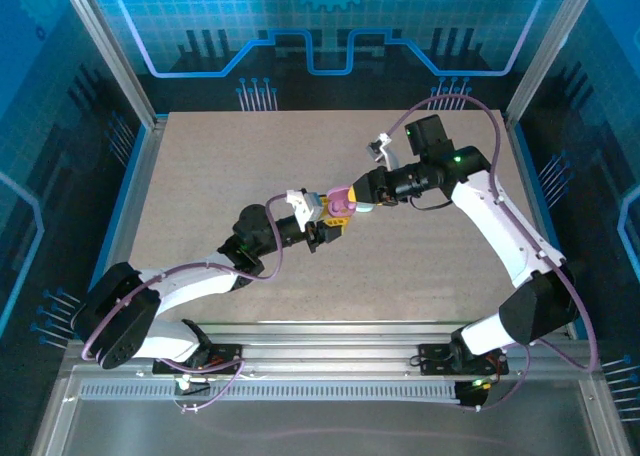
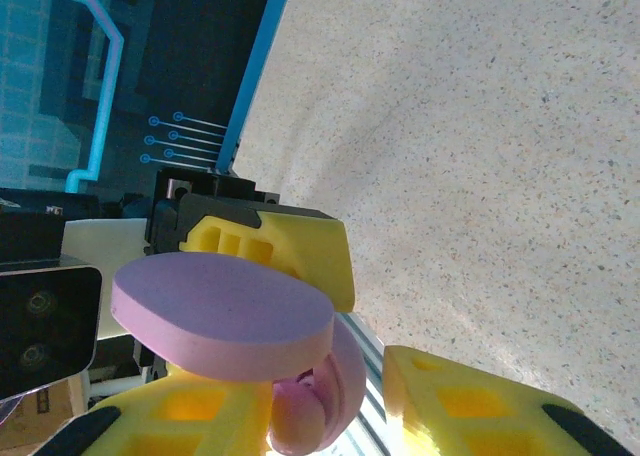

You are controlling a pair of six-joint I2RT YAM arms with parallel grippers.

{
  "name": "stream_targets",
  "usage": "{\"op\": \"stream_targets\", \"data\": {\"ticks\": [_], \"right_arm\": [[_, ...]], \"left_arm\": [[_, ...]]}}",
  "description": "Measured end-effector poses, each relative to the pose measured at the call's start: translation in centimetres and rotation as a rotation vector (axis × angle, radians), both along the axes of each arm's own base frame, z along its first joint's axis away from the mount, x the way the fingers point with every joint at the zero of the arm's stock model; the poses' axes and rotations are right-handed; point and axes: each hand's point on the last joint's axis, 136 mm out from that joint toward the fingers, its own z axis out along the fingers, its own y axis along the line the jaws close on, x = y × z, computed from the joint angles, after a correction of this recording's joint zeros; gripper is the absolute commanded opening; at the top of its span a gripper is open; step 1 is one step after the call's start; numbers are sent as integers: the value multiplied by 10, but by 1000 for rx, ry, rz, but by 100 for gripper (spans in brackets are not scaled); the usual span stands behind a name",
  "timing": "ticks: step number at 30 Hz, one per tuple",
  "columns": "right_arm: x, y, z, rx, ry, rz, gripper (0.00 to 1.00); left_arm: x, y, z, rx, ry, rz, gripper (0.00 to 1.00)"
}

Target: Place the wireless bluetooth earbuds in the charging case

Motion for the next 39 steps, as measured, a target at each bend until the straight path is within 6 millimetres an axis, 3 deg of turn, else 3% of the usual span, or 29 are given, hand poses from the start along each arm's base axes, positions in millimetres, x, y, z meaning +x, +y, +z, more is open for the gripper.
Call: {"op": "stream_targets", "data": {"ticks": [8, 23, 39], "right_arm": [[-7, -4, 16, 13, -49, -4, 44], [-16, -10, 15, -15, -25, -14, 26], [-23, -7, 12, 11, 7, 11, 25]], "left_arm": [[0, 0, 1, -3, -4, 0, 31], [0, 0, 1, -4, -5, 3, 31], [0, 0, 2, -4, -5, 3, 31]]}}
